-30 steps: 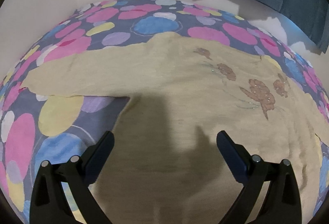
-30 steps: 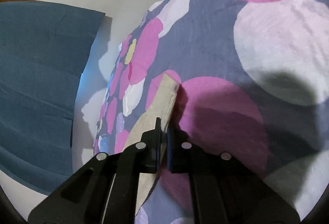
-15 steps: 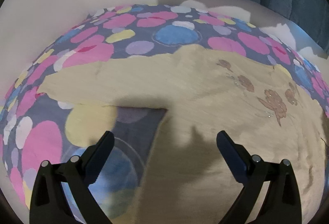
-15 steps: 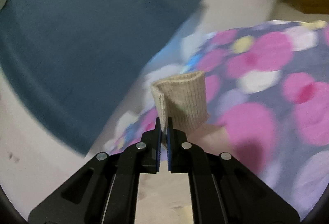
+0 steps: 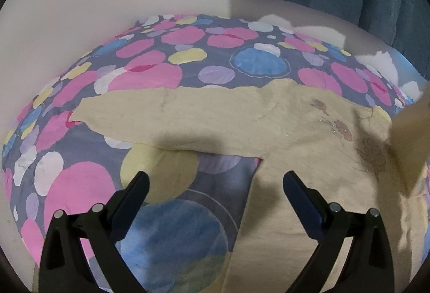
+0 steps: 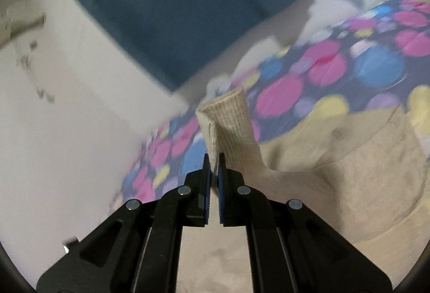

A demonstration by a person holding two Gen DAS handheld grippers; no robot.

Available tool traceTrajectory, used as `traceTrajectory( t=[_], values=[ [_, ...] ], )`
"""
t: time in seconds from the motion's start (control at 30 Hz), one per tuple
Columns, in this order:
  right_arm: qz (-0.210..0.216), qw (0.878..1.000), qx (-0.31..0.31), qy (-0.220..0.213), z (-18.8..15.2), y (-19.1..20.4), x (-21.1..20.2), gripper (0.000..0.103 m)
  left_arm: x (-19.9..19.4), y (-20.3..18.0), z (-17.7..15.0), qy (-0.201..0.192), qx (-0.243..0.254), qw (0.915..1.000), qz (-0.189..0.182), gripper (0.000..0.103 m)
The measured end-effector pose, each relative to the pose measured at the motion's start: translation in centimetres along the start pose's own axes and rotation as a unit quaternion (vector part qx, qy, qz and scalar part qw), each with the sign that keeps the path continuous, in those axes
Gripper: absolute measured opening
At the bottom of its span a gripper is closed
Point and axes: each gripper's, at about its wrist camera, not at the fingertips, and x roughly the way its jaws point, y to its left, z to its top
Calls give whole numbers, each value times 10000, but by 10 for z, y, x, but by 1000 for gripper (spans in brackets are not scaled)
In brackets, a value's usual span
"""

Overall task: Fold small clothes
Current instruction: 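Carry the sleeve across the sweater body with the right tool and release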

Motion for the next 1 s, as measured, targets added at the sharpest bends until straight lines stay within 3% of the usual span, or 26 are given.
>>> traceTrajectory(
  t=[0.2, 0.37, 0.57, 1.0],
  values=[
    [-158, 9953, -377, 877, -51, 15, 52, 4, 0, 3, 1, 18, -34, 10000, -46, 99],
    [-418, 9816, -874, 1644, -89, 21, 81, 4, 1, 2, 1, 38, -15, 10000, -65, 99],
    [-593, 9649, -1171, 2273, -120, 23, 94, 5, 3, -3, -1, 81, 37, 9999, -82, 99],
    [-548, 9584, -1566, 2323, -125, 39, 84, 5, 5, -14, -8, 158, 162, 9996, -162, 99]
  ],
)
